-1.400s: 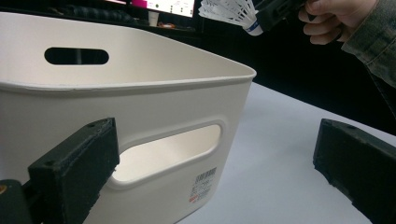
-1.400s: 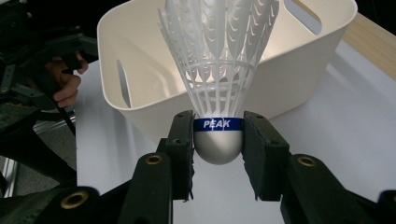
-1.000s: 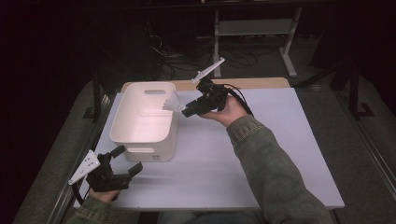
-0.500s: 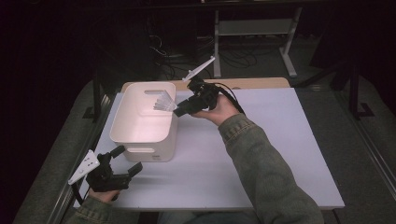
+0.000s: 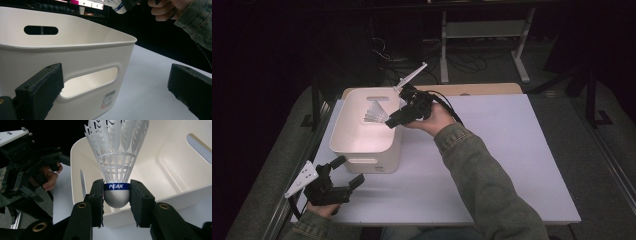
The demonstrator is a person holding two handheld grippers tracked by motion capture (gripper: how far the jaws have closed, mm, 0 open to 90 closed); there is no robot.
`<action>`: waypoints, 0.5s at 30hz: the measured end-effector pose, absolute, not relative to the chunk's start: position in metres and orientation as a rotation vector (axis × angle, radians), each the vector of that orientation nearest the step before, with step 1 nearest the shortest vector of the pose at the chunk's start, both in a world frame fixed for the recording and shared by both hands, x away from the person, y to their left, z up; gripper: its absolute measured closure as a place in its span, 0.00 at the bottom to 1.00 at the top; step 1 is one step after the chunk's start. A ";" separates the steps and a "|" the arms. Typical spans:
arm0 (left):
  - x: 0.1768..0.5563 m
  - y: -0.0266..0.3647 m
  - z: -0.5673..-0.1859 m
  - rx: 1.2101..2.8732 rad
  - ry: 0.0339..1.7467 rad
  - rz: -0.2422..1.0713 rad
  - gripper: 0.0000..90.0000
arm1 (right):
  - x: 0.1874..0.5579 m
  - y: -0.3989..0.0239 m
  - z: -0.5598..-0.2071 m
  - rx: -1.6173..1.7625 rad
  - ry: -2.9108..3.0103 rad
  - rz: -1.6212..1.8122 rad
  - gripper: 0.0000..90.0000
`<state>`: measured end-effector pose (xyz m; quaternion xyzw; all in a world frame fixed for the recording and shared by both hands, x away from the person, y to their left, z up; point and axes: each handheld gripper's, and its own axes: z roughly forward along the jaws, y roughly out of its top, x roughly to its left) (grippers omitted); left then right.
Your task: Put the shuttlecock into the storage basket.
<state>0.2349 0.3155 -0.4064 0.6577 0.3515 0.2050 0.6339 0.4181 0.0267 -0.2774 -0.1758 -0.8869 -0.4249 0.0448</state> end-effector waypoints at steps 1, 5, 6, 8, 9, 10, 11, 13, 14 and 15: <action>0.235 0.315 -0.406 1.503 0.804 0.469 0.00 | 0.419 0.028 -0.278 -0.525 -2.714 -1.299 0.71; 0.235 0.316 -0.406 1.510 0.805 0.472 0.00 | 0.418 0.034 -0.282 -0.528 -2.706 -1.287 0.71; 0.235 0.316 -0.406 1.511 0.805 0.472 0.00 | 0.419 0.035 -0.283 -0.526 -2.704 -1.286 0.71; 0.235 0.317 -0.406 1.517 0.801 0.476 0.00 | 0.419 0.036 -0.284 -0.519 -2.703 -1.287 0.71; 0.235 0.316 -0.406 1.508 0.805 0.470 0.00 | 0.420 0.037 -0.285 -0.521 -2.705 -1.286 0.71; 0.235 0.316 -0.406 1.508 0.804 0.470 0.00 | 0.420 0.038 -0.285 -0.518 -2.706 -1.286 0.71; 0.235 0.316 -0.406 1.510 0.805 0.470 0.00 | 0.420 0.038 -0.286 -0.521 -2.698 -1.285 0.71; 0.235 0.316 -0.406 1.510 0.805 0.469 0.00 | 0.420 0.040 -0.287 -0.516 -2.701 -1.283 0.71; 0.235 0.316 -0.406 1.513 0.805 0.469 0.00 | 0.421 0.041 -0.288 -0.518 -2.701 -1.277 0.71; 0.235 0.316 -0.406 1.512 0.806 0.469 0.00 | 0.421 0.042 -0.289 -0.515 -2.698 -1.279 0.71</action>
